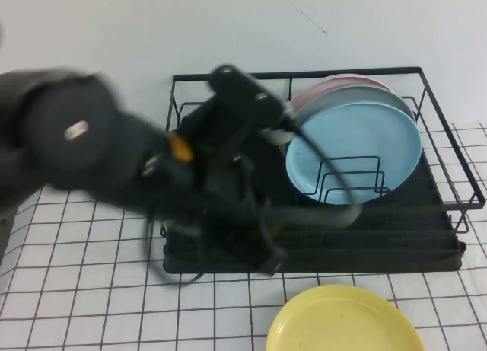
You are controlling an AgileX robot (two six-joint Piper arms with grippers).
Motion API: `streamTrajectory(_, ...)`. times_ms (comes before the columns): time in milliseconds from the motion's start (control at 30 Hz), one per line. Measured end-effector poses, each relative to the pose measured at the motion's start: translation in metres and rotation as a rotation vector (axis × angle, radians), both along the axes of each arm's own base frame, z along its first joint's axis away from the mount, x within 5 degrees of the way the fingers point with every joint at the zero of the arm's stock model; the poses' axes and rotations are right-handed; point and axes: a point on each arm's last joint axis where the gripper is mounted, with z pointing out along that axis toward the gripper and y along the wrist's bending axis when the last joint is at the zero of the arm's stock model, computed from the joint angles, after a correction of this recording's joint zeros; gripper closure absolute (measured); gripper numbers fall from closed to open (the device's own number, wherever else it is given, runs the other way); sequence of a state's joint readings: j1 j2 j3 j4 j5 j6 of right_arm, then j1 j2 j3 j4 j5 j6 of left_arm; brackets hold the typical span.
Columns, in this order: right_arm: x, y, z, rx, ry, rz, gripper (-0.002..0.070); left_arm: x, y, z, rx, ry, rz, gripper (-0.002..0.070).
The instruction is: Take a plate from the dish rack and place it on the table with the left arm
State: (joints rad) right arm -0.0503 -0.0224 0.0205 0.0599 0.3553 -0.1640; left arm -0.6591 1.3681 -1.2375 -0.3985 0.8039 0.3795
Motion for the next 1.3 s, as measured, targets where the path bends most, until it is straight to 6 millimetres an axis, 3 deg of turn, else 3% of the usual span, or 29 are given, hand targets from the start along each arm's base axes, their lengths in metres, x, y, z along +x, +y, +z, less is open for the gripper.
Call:
streamTrajectory(233,0.000,0.000,0.000,0.000,0.000,0.000,0.0678,-0.057,0.050,-0.007,-0.084,-0.143,0.054,0.0673)
streamTrajectory(500,0.000,0.000,0.000,0.000,0.000,0.000,0.0678,-0.104,0.088,-0.046,-0.080,-0.162,0.057,0.0673)
streamTrajectory(600,0.000,0.000,0.000,0.000,0.000,0.000,0.0678,-0.111,0.093,-0.056,-0.068,-0.147,0.053,0.0673)
streamTrajectory(867,0.000,0.000,0.000,0.000,0.000,0.000,0.0678,-0.110,0.093,-0.060,-0.083,-0.181,0.053,0.0673)
streamTrajectory(1067,0.000,0.000,0.000,0.000,0.000,0.000,0.0678,-0.105,0.102,-0.073,-0.177,-0.403,0.154,0.0676)
streamTrajectory(1300,0.000,0.000,0.000,0.000,0.000,0.000,0.0678,-0.126,0.142,-0.100,-0.354,-0.730,0.360,0.0676)
